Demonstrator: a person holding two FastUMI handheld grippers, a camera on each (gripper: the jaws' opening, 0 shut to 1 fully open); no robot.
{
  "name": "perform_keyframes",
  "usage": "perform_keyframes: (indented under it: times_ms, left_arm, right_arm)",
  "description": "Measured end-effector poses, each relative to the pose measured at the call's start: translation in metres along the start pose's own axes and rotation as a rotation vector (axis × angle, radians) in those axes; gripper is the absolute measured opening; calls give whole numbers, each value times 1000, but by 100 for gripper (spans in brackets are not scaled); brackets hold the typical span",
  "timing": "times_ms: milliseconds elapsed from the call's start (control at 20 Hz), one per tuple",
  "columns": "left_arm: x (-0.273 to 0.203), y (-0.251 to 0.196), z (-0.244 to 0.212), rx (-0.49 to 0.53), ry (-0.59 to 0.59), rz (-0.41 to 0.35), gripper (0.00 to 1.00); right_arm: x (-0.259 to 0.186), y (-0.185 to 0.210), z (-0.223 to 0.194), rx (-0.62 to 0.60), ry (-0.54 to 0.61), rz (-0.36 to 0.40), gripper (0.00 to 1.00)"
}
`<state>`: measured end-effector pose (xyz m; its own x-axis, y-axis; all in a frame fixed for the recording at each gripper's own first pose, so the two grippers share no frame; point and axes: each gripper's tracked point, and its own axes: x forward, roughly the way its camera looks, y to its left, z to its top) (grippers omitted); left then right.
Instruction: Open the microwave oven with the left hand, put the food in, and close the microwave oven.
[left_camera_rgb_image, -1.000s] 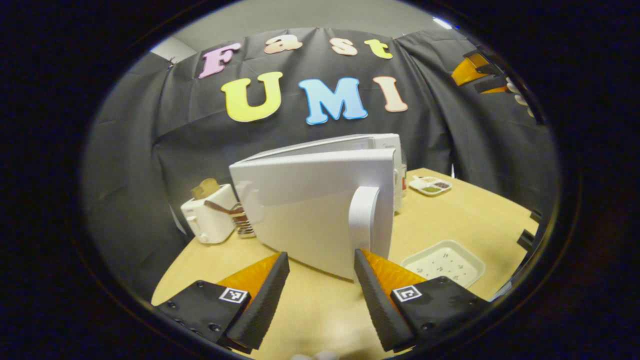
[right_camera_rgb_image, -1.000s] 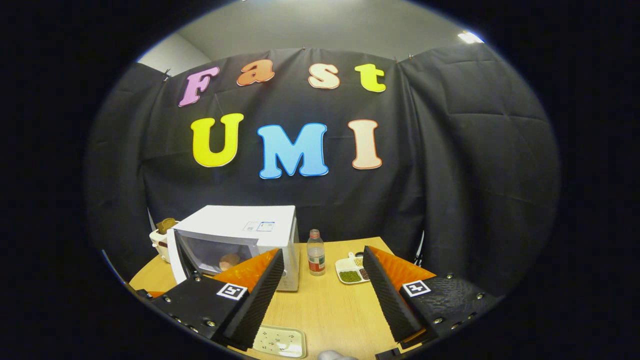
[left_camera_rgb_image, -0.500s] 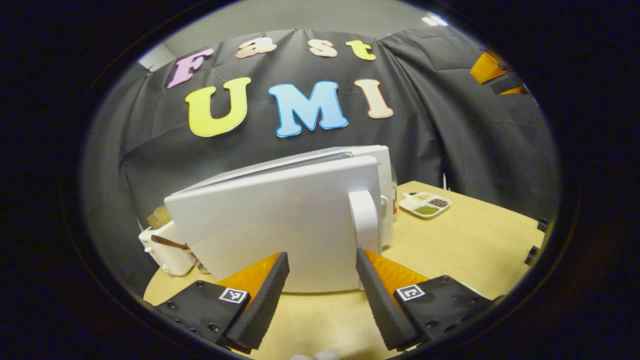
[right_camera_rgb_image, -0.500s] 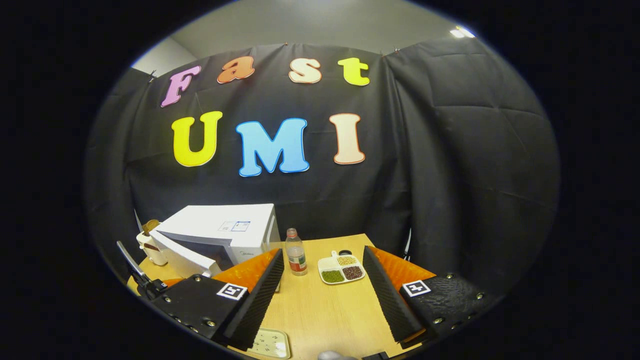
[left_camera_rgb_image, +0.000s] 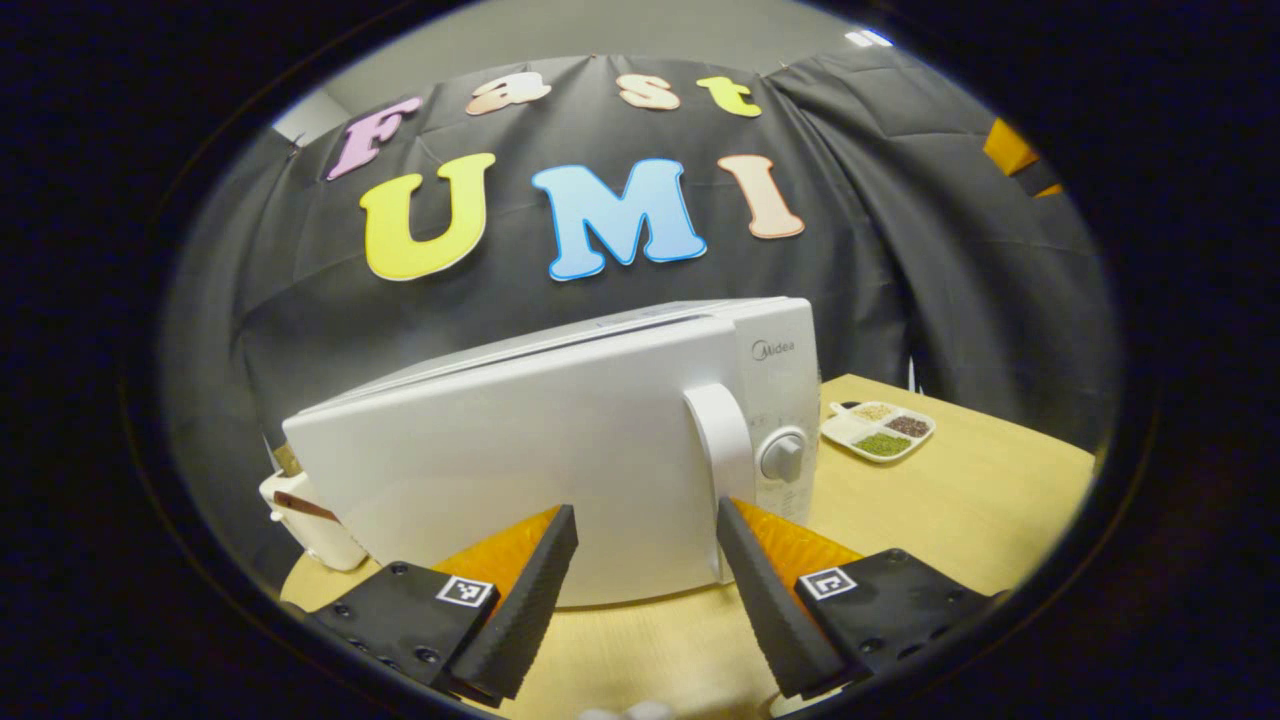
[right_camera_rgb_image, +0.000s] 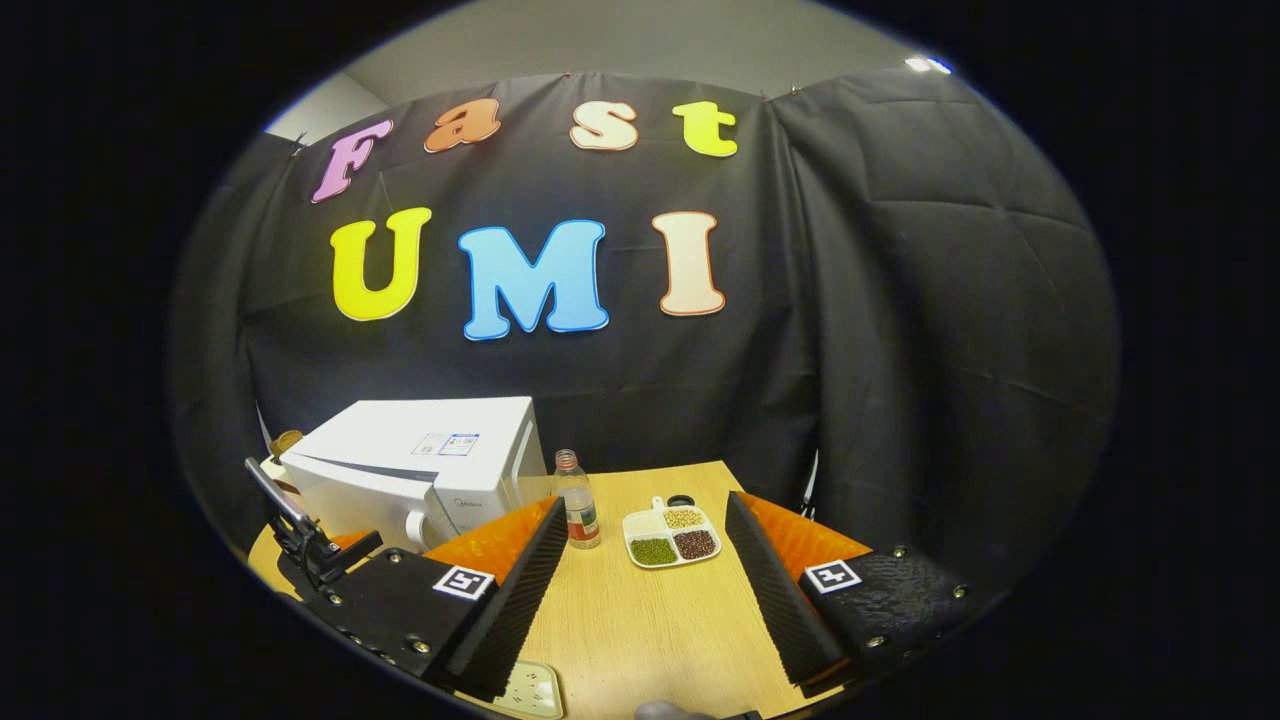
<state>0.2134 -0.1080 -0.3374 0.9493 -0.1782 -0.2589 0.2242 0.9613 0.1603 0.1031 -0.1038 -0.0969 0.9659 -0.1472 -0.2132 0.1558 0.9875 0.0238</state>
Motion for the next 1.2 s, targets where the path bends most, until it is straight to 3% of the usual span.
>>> perform_keyframes:
  times_ms: [50, 400, 450, 550, 700, 800, 900, 1200]
  left_arm:
    - [4, 1, 1, -25, 6, 7, 100]
    - [8, -4, 0, -50, 6, 23, 95]
    - [8, -4, 0, -55, 3, 26, 100]
    - [9, -5, -1, -81, -3, 27, 95]
    - [10, -5, -2, -90, -4, 42, 99]
    - [15, -1, 4, -86, -22, 99, 97]
    - [18, -13, 4, -123, 3, 82, 100]
    - [7, -8, 13, -79, -1, 103, 100]
  right_arm:
    - [2, 0, 0, -4, 4, 2, 97]
    - [12, -2, -5, -8, 18, 10, 97]
    - [13, -1, -6, -10, 20, 15, 97]
    - [14, -2, -5, -20, 23, 21, 97]
    - [15, 0, -4, -38, 26, 33, 97]
    - [15, 1, -6, -44, 37, 47, 97]
    - [14, 5, -7, -50, 46, 62, 97]
    - [7, 11, -6, -50, 32, 95, 97]
